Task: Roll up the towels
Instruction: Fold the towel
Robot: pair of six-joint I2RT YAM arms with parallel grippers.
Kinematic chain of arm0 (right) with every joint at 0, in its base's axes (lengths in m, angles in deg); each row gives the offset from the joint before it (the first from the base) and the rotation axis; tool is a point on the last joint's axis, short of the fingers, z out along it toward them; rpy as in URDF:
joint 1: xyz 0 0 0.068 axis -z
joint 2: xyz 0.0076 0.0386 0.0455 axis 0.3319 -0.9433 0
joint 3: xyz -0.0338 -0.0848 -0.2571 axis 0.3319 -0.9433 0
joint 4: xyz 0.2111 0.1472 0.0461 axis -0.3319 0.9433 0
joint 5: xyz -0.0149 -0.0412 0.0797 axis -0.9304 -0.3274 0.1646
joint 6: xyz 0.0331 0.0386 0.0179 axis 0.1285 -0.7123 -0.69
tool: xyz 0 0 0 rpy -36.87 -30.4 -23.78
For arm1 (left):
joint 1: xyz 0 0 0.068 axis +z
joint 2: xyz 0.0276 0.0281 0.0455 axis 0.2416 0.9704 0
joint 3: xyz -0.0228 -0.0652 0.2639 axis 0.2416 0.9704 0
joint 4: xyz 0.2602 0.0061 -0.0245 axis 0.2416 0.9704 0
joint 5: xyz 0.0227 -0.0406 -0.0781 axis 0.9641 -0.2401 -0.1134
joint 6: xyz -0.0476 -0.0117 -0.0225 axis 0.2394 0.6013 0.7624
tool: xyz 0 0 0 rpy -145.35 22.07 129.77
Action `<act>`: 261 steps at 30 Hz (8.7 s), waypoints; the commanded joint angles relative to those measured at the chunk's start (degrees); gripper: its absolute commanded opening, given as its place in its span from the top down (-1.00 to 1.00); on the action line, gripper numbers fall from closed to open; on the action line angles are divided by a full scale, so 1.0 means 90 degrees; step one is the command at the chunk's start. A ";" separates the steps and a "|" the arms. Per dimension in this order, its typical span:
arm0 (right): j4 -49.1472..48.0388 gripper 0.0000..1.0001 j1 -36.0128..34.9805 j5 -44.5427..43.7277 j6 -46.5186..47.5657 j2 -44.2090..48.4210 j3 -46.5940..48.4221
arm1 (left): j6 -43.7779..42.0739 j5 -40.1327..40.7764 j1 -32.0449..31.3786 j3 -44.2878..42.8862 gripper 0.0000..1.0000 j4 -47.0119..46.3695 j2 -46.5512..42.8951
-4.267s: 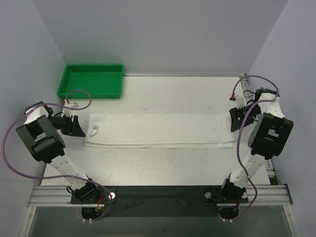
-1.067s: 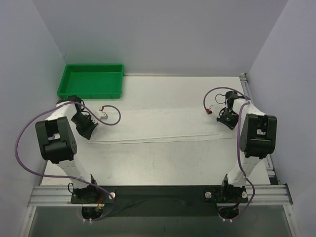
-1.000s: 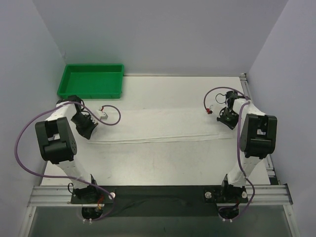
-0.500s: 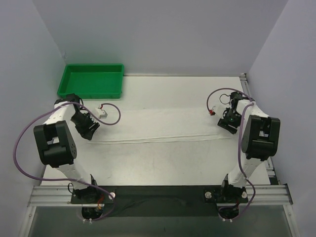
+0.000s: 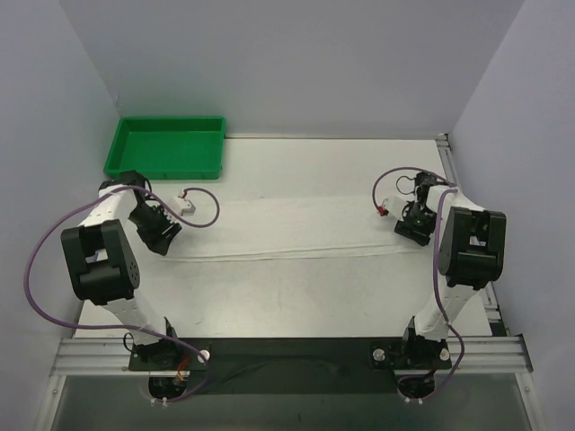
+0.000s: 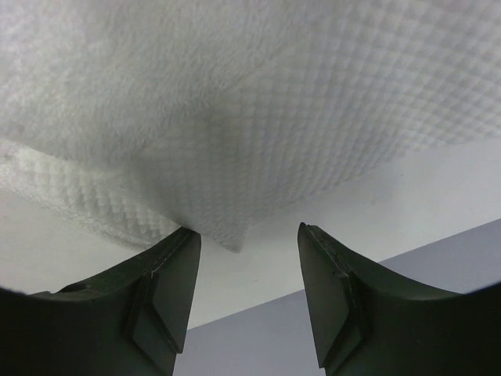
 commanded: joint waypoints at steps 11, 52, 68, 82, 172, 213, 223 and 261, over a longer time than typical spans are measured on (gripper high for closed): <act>0.0147 0.28 -0.0016 -0.0138 0.0424 0.0020 -0.0141 | 0.0031 -0.0347 0.0011 -0.0126 -0.18 0.0176 -0.0209; 0.0996 1.00 -0.0133 -0.0031 -0.0123 0.0254 0.0641 | -0.0447 0.0298 -0.0282 0.0460 0.35 -0.0459 0.0465; 0.1026 1.00 -0.0085 -0.0021 -0.0162 0.0303 0.0836 | -0.0379 0.0093 -0.0233 0.0187 1.00 -0.0186 -0.0003; 0.1230 1.00 -0.0045 0.0184 -0.0162 0.0557 0.1100 | -0.0281 0.0063 -0.0097 -0.0341 1.00 0.0215 -0.0433; 0.2159 1.00 0.0160 0.0506 0.0219 0.0900 0.0856 | 0.0266 0.0005 0.0119 -0.0409 1.00 -0.0020 0.0260; 0.1545 0.32 -0.1607 0.1552 -0.1636 0.1006 -0.0109 | 0.2003 -0.2710 -0.2634 0.0235 -0.01 -0.1366 -0.0346; 0.0684 0.29 -0.1969 0.1210 -0.1763 0.0733 -0.0697 | 0.2658 -0.1919 -0.3524 0.0850 -0.01 -0.2870 -0.0033; 0.0977 1.00 -0.1891 0.0995 -0.1509 0.1064 -0.0541 | 0.1897 -0.1294 -0.4208 0.1046 1.00 -0.2775 -0.0169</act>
